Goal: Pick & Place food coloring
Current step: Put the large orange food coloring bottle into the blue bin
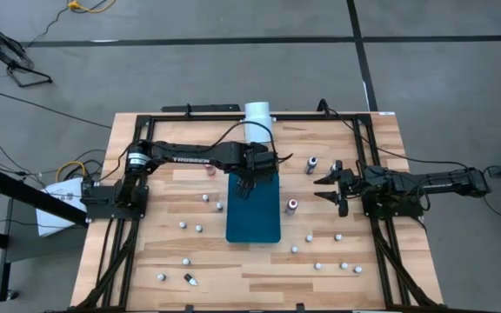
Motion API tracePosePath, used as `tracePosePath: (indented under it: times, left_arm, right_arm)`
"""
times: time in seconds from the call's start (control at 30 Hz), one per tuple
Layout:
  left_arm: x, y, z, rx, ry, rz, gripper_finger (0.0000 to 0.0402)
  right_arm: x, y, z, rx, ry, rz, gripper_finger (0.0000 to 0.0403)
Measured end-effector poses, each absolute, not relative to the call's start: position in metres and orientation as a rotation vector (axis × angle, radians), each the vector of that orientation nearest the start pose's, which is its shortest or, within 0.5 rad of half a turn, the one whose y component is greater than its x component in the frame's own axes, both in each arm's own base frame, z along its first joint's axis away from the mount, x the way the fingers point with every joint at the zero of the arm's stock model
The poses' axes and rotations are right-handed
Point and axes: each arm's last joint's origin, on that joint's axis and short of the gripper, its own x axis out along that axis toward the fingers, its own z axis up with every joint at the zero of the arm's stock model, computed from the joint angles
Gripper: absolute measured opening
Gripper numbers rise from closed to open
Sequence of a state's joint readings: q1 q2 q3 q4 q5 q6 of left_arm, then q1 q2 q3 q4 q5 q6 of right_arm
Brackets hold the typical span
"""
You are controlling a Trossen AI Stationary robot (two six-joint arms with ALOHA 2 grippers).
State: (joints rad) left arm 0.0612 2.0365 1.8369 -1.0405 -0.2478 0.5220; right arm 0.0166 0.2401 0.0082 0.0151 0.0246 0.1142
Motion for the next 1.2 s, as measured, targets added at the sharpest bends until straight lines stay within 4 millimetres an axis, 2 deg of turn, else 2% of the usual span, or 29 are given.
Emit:
tracePosePath:
  times: [0.33, 0.53, 1.0, 1.2]
  left_arm:
    - [0.379, 0.030, 0.292, 0.545, 1.245, -0.031, 0.0210]
    - [0.346, 0.031, 0.298, 0.534, 1.230, 0.042, 0.0210]
    - [0.269, 0.028, 0.281, 0.457, 1.199, 0.190, 0.0210]
    - [0.247, 0.028, 0.276, 0.440, 1.192, 0.260, 0.0210]
  right_arm:
    - [0.110, 0.001, 0.148, 0.109, 0.216, -0.021, 0.0184]
    - [0.110, 0.001, 0.148, 0.109, 0.217, -0.021, 0.0184]
    - [0.110, 0.001, 0.148, 0.109, 0.216, -0.021, 0.0184]
    - [0.110, 0.001, 0.148, 0.109, 0.216, -0.021, 0.0184]
